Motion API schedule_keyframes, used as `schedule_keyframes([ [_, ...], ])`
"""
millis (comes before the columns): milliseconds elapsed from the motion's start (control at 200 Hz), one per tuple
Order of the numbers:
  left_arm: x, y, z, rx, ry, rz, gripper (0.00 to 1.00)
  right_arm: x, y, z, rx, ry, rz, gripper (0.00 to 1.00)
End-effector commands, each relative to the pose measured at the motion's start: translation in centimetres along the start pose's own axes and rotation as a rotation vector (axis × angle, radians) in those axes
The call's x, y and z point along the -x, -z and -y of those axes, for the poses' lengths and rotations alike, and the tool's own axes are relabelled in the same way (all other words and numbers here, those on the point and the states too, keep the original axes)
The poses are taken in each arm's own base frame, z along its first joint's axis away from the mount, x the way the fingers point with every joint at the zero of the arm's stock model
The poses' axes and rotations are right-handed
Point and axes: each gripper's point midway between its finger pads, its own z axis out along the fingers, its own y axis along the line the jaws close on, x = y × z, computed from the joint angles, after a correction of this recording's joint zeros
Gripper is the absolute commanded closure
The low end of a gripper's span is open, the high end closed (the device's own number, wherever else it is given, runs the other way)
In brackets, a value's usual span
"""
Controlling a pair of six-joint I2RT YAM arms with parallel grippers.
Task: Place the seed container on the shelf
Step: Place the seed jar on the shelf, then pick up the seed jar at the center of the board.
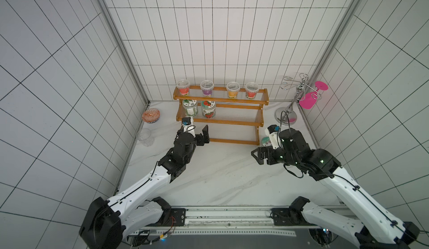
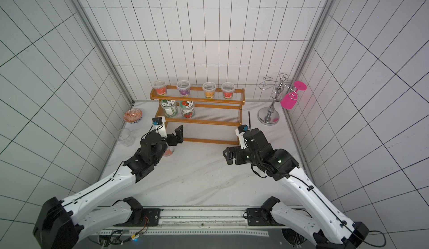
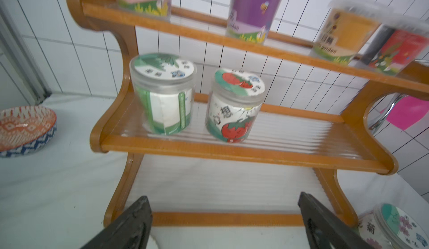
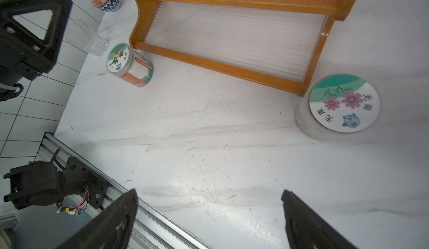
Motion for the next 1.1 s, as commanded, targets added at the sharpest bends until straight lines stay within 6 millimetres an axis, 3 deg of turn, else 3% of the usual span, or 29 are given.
schedule_keyframes([
  [0, -4.0, 1.1, -3.2, 0.105, 0.080, -0.228, 0.01, 0.8, -1.3, -1.6, 0.106, 0.041, 0.041, 0.00],
  [150, -5.4, 1.1, -5.9, 0.207, 0.093, -0.329, 0.01, 0.0, -2.9, -2.2, 0.160, 0.031, 0.014, 0.00],
  [330, -8.7, -0.1, -7.9, 0.261, 0.134, -0.489, 0.01, -0.9, -4.1, -2.5, 0.182, 0.033, -0.008, 0.01],
  [610, -10.8, -1.5, -9.2, 0.325, 0.109, -0.607, 0.01, -1.8, -4.7, -2.4, 0.182, 0.044, -0.037, 0.01],
  [1094, -11.0, -3.9, -10.0, 0.370, 0.055, -0.670, 0.01, -2.5, -5.1, -2.9, 0.210, 0.059, -0.057, 0.01],
])
